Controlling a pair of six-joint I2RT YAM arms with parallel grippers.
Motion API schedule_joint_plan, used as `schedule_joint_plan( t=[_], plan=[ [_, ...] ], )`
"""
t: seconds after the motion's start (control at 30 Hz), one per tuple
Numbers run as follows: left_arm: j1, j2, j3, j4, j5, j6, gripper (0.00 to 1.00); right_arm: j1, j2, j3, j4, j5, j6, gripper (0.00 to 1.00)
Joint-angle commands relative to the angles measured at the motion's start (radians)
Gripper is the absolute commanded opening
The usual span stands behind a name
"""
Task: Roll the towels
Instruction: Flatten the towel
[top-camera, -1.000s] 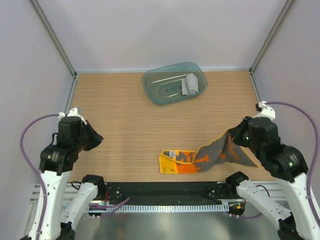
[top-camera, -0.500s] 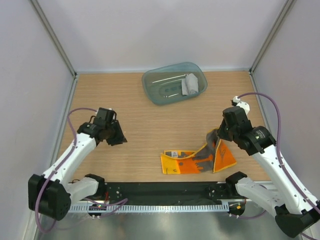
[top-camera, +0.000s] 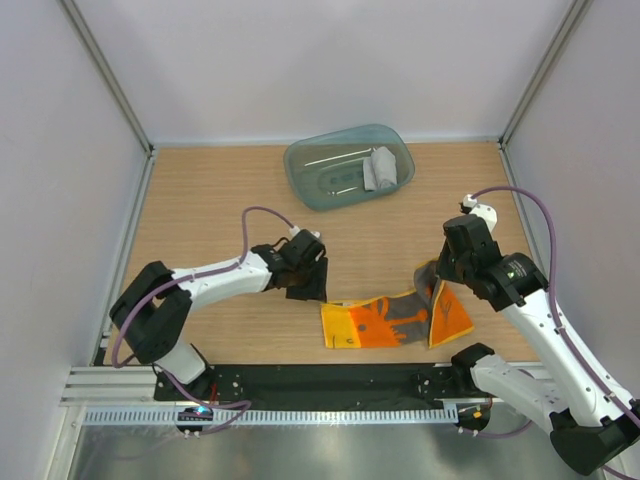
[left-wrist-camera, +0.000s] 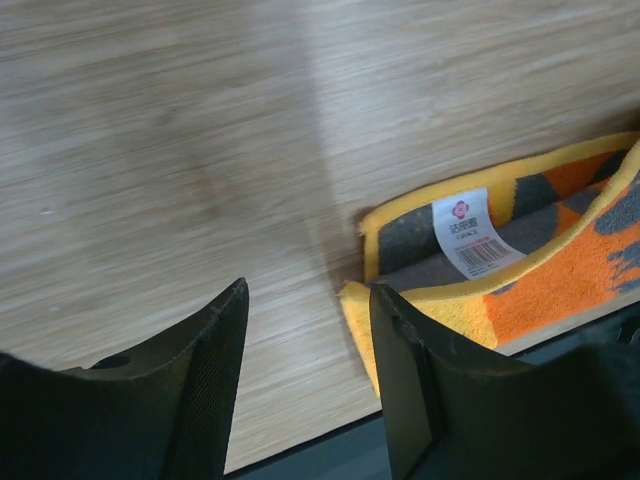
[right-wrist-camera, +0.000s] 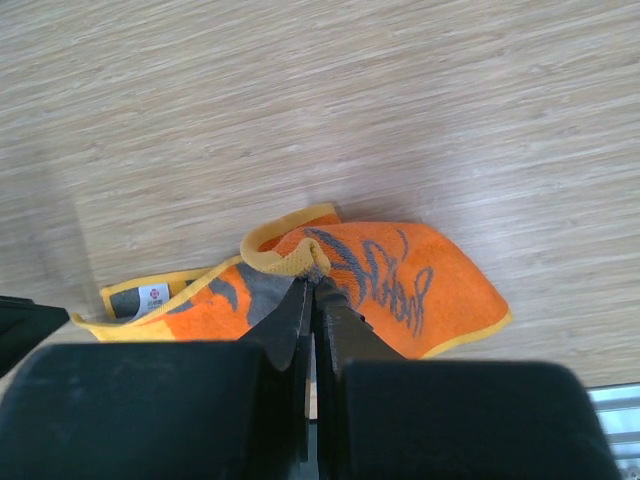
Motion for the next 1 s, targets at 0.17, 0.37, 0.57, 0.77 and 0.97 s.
schedule_joint_plan(
  t=[0.17, 0.37, 0.57, 0.77, 0.97],
  plan=[
    [-0.086, 0.073, 0.078, 0.117, -0.019, 0.010, 0.55, -0.002, -0.013, 0.008, 0.035, 0.021, -0.027, 0.01],
    [-0.100, 0.065, 0.020, 0.149, -0.019, 0.015, 0.54, -0.002, -0.008, 0.007, 0.041, 0.015, -0.030, 0.01],
    [-0.105, -0.013, -0.066, 0.200, -0.017, 0.007, 0.56, -0.003, -0.005, 0.005, 0.044, 0.012, -0.030, 0.01],
    [-0.106, -0.139, -0.134, 0.281, 0.013, 0.054, 0.66, -0.003, 0.002, 0.004, 0.052, 0.003, -0.028, 0.01],
    [-0.105, -0.211, -0.189, 0.335, 0.039, 0.084, 0.72, -0.003, 0.004, -0.003, 0.059, -0.009, -0.025, 0.01]
  ],
)
